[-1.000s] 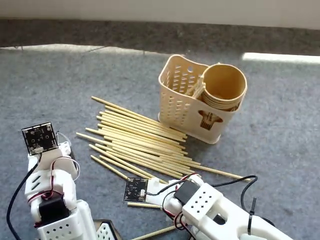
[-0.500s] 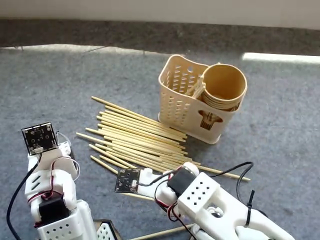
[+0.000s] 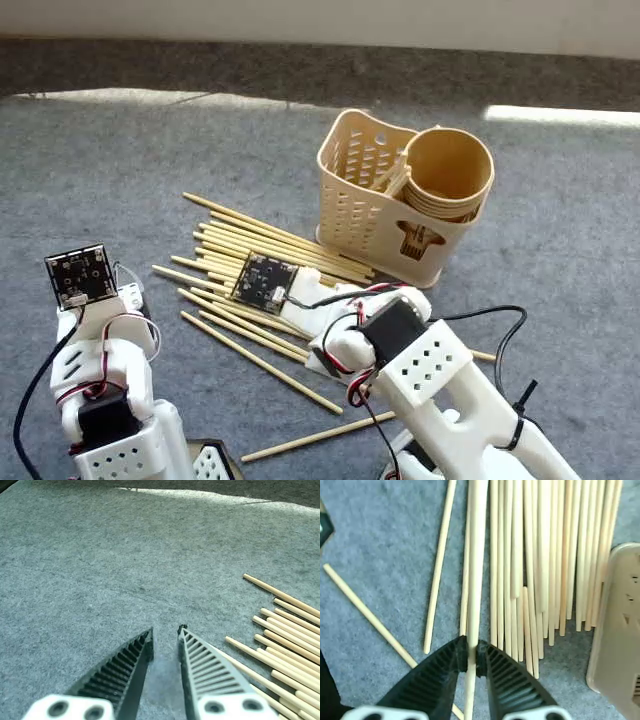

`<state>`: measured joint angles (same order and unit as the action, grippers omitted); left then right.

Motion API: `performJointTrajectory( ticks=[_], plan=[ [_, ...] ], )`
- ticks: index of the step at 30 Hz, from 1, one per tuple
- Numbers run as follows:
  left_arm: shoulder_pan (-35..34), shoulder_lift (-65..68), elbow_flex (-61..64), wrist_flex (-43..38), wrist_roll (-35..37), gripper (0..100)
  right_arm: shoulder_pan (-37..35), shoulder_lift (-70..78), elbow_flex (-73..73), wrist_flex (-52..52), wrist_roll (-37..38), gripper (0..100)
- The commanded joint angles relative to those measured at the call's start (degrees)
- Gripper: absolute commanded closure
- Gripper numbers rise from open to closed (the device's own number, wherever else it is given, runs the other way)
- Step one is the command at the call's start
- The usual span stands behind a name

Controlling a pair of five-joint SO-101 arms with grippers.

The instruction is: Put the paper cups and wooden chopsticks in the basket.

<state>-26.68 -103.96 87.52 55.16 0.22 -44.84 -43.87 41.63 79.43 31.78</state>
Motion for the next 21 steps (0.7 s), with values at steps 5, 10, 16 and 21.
performJointTrajectory(
  ticks=[5, 10, 16, 21],
  plan=[
    [1.1, -0.13, -0.22, -1.23, 0.18, 90, 3.03, -0.57, -14.64, -0.22, -10.46, 99.3],
    [1.1, -0.13, -0.22, -1.23, 0.18, 90, 7.69, -0.57, -23.96, -1.98, -14.77, 99.2],
    [1.1, -0.13, -0.22, -1.23, 0.18, 90, 11.91, -0.57, -28.09, -13.41, -23.03, 99.1],
    [1.1, -0.13, -0.22, -1.23, 0.18, 90, 16.75, -0.48, -28.0, -24.48, -29.36, 99.1]
  ],
)
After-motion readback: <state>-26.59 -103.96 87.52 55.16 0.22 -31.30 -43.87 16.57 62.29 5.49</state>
